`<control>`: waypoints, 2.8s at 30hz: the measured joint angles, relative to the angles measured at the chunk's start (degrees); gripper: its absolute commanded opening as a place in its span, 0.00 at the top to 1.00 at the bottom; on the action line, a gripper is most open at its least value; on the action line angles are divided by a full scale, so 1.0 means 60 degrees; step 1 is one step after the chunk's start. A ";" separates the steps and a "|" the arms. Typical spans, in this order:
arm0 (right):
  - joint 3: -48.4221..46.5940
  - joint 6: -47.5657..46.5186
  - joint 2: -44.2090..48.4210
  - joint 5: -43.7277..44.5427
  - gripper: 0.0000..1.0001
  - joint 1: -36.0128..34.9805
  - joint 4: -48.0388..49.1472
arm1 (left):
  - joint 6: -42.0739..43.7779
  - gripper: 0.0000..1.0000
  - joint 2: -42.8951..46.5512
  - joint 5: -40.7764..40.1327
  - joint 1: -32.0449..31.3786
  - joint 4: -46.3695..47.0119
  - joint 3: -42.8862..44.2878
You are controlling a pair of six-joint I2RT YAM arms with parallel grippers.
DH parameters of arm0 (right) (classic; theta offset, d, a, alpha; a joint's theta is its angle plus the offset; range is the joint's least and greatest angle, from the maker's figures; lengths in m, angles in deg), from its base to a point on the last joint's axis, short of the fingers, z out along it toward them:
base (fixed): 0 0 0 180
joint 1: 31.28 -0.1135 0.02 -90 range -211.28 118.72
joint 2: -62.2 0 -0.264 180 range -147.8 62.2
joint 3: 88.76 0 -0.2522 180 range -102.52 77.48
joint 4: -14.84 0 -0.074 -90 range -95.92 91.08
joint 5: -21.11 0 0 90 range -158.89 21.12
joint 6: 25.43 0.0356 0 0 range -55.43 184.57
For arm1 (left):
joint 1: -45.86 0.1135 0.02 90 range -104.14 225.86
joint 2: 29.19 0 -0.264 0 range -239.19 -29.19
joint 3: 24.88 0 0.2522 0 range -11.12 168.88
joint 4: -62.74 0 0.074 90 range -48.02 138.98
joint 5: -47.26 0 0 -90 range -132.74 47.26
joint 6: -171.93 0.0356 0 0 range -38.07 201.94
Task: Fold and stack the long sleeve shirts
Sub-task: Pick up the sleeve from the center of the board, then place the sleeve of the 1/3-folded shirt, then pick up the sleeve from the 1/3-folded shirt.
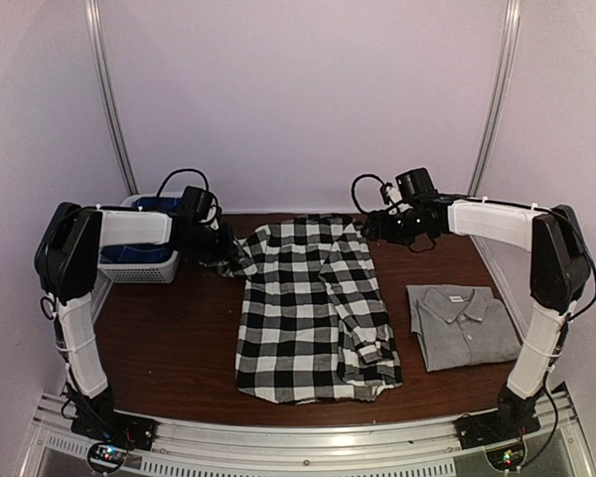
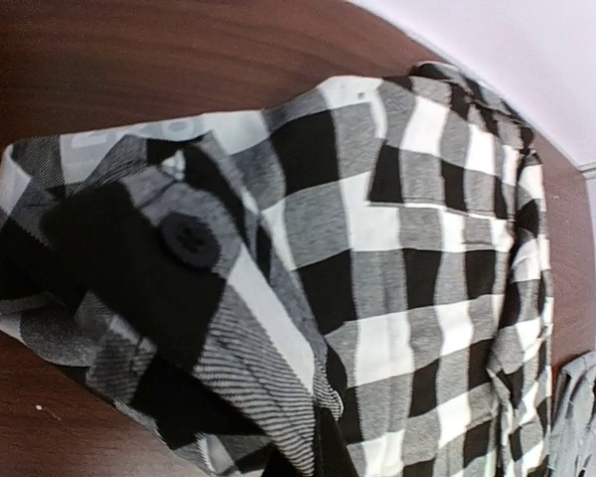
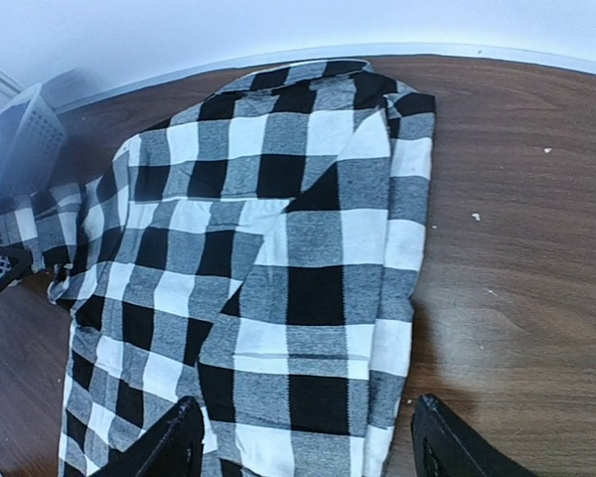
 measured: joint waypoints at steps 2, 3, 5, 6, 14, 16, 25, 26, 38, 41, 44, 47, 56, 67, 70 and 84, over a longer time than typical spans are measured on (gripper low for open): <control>0.0011 0.0095 0.0000 -0.0157 0.28 -0.0178 0.0182 | -0.0069 1.00 0.0259 0.0342 0.0000 0.0131 0.0000; 0.0025 0.0175 0.0000 -0.0291 0.27 -0.0270 0.0321 | -0.0127 1.00 0.0379 0.0543 -0.0007 0.0259 0.0000; 0.0109 0.0368 0.0000 -0.0612 0.28 -0.0426 0.0674 | -0.0306 1.00 0.0579 0.0933 -0.0040 0.0525 -0.0015; 0.0160 0.0481 0.0000 -0.0790 0.28 -0.0503 0.0856 | -0.0401 1.00 0.0645 0.1089 -0.0066 0.0641 -0.0033; 0.0262 0.0925 -0.0029 -0.1348 0.27 -0.1129 0.1770 | -0.0882 1.00 0.0827 0.2288 -0.0550 0.1209 0.0029; 0.0262 0.0962 -0.0029 -0.1359 0.28 -0.1239 0.1887 | -0.0845 1.00 0.0823 0.2572 -0.0732 0.1144 0.0237; 0.0306 0.0831 -0.0025 -0.1118 0.27 -0.1290 0.2000 | 0.0087 1.00 0.0823 0.3781 -0.1439 0.0648 0.1195; 0.0357 0.0765 -0.0015 -0.1075 0.28 -0.1290 0.2029 | 0.0302 1.00 0.0823 0.3971 -0.1515 0.0539 0.1249; 0.1464 0.0433 0.1129 -0.0499 0.27 -0.1297 0.2444 | 0.3945 0.88 0.1009 0.6306 -0.2113 -0.1679 0.2004; 0.1763 0.0415 0.1475 -0.0357 0.27 -0.1297 0.2725 | 0.4787 0.69 0.0965 0.6765 -0.2189 -0.2317 0.2186; 0.1967 0.0412 0.1574 -0.0244 0.27 -0.1297 0.2820 | 0.5380 0.49 0.0674 0.6907 -0.2259 -0.2790 0.2718; 0.2120 0.0404 0.1570 -0.0178 0.27 -0.1297 0.2820 | 0.5486 0.46 0.0244 0.6575 -0.2302 -0.2896 0.3213; 0.2208 -0.0331 0.1410 -0.0401 0.27 -0.1399 0.2667 | 0.4579 0.47 0.0062 0.5202 -0.1945 -0.2386 0.2965; 0.3053 -0.2131 0.0954 -0.0022 0.28 -0.3180 0.2109 | 0.3519 0.49 0.0499 0.4229 -0.1497 -0.1978 0.0998; 0.3067 -0.2277 0.0579 0.0182 0.29 -0.3333 0.2113 | 0.3140 0.49 0.0812 0.4054 -0.1162 -0.1734 0.0579; 0.2641 -0.2707 -0.0852 0.1071 0.37 -0.3985 0.2222 | 0.2637 0.49 0.1184 0.3774 -0.0696 -0.1264 0.0182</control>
